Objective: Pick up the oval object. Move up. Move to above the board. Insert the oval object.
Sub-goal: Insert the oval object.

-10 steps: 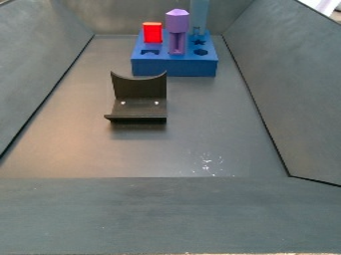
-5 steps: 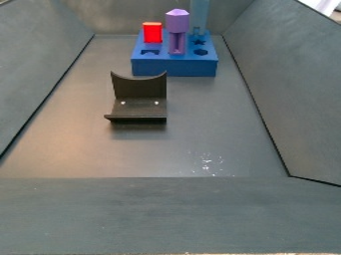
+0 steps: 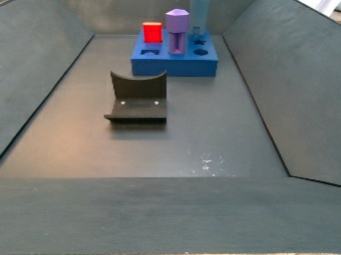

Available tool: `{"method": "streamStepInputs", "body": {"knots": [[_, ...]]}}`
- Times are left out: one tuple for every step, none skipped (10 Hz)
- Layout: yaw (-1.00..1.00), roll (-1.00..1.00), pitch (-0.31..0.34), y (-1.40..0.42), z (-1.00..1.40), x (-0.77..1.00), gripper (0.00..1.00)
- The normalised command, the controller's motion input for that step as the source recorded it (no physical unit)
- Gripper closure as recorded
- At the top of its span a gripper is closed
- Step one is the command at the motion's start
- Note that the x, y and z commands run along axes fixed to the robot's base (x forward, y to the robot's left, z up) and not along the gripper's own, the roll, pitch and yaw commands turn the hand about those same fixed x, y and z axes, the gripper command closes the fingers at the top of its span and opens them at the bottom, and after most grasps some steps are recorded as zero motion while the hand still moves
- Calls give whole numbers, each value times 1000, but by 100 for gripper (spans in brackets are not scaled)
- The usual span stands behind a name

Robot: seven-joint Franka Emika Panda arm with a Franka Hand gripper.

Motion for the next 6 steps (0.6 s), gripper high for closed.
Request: {"method": "streamStepInputs", "body": {"knots": [[120,31,-51,-46,0,-203,100],[0,0,0,0,20,0,100],[0,-4,0,26,0,0,100],[-11,0,-3,0,0,-80,100],[-374,-10,-167,-134,-66,-117,100],[-494,-19,-141,-366,-303,363,100]]}}
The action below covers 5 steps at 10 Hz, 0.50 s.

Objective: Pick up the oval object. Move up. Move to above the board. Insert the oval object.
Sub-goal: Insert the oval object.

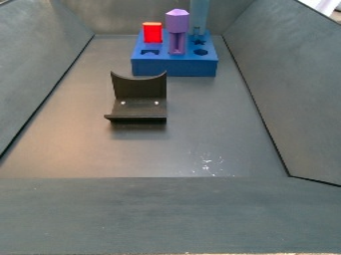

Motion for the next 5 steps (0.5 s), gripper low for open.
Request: {"method": "streamStepInputs", "body": {"knots": [[-571,0,-203,-483,-434,143,100],[-669,13,-164,-540,-463,0,100],[-574,96,-104,-606,-634,149,100],[-706,66,-123,-511,-566,34,100],[-763,7,-116,-340,-509,120,100]]}}
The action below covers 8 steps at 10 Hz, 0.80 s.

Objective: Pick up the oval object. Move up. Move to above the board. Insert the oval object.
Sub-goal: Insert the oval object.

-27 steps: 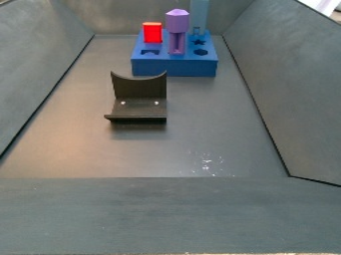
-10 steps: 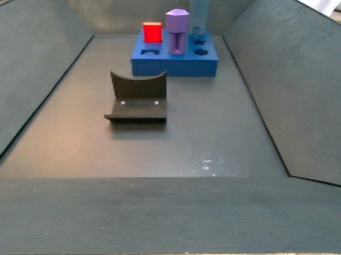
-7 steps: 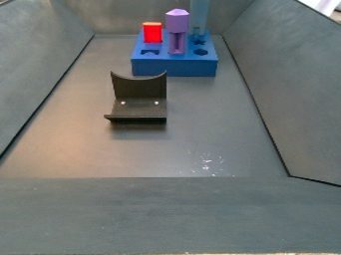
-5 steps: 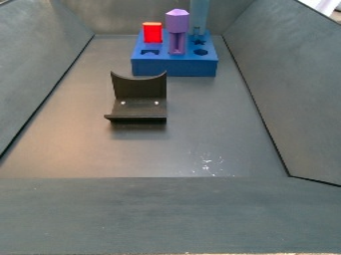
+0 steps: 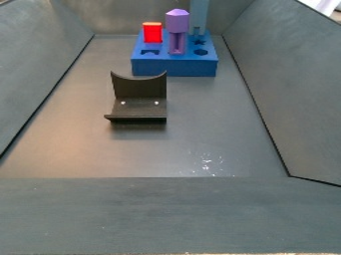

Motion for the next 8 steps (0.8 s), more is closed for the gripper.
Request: {"method": "streamStepInputs", "body": {"knots": [[-529,0,-36,-163,-354,520,100],[-400,-17,0,-43,-251,714,100],[-466,0,0,-9,-297,654,100],[-800,40,-41,0,-566,294,100],[-1000,101,-9,0,-674,20,100],[-1000,80,-6,0,-691,0,100],[-1000,73,0,0,-706,0,100],[-1000,57,0,0,-763,0,100]]}}
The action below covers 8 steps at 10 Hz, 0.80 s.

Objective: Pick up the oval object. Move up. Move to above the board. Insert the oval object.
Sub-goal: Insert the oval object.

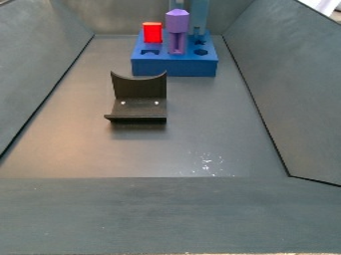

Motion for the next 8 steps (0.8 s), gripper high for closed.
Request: {"method": "streamStepInputs", "body": {"knots": [[-1000,39,0,0,-749,0,100],[-1000,29,0,0,-734,-3,100],[-1000,13,0,0,-697,-20,100],[-949,129,74,0,-209,-114,100],[-360,170,86,-6,-166,-337,100],[-74,133,21,-46,-171,-306,100],[0,0,0,-31,-191,-23,100],[-29,0,0,-100,-560,163,100]]}}
